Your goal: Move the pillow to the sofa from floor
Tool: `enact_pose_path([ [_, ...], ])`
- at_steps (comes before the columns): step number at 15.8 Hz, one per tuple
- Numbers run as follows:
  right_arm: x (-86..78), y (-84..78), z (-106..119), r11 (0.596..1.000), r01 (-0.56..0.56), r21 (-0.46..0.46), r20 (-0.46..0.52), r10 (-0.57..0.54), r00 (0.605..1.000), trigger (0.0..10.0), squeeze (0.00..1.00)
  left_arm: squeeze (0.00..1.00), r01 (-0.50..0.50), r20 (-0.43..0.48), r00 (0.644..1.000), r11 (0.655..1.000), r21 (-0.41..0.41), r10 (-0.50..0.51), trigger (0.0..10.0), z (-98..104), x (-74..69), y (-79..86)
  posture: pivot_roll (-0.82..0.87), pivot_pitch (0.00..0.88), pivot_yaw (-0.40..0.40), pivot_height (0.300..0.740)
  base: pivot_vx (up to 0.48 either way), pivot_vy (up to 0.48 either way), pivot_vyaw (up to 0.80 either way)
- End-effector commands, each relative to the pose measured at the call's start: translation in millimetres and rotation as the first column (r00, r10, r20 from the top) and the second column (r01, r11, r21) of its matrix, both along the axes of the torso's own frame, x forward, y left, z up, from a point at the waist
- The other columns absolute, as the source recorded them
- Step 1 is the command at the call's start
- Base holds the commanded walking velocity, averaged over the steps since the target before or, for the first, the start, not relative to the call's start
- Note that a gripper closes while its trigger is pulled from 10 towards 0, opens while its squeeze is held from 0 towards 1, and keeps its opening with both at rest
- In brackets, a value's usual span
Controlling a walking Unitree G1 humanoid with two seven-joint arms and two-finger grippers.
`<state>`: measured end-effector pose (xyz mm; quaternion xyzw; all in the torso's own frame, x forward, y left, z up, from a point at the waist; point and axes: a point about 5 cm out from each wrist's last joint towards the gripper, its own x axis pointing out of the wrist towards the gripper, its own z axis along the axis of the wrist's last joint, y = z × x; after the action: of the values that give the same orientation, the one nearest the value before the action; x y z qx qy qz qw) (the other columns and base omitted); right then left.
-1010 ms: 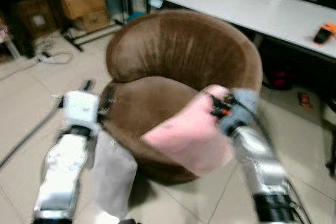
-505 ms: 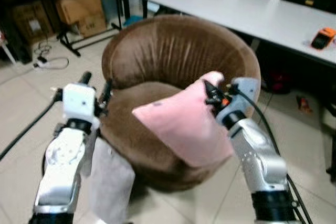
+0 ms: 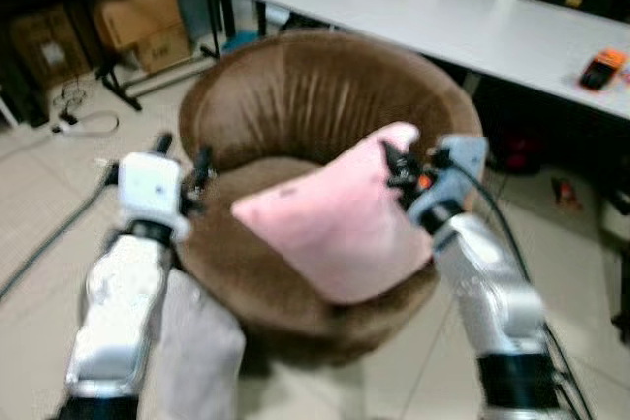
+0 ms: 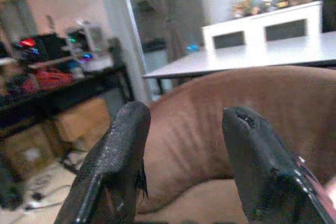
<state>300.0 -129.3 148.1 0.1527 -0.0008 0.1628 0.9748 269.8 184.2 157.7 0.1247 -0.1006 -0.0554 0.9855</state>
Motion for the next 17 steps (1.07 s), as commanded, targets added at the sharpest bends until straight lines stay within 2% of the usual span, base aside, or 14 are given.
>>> enact_pose_path([
  [1,1.3,1.0,11.8,1.0,-0.002,0.024,0.049,0.001,0.999,10.0,0.0,0.0,-0.014,0.001,1.0,1.0,0.011,0.014,10.0,1.7,-0.2,5.3,-0.04,0.0,-0.034,0.74,0.296,0.0,0.0],
  [17,1.1,1.4,12.3,1.0,-0.003,0.021,0.044,0.002,0.999,10.0,0.0,0.0,0.005,-0.017,1.0,1.0,0.014,-0.005,10.0,-1.3,1.1,2.4,-0.05,0.0,-0.031,0.74,0.296,0.0,0.0],
])
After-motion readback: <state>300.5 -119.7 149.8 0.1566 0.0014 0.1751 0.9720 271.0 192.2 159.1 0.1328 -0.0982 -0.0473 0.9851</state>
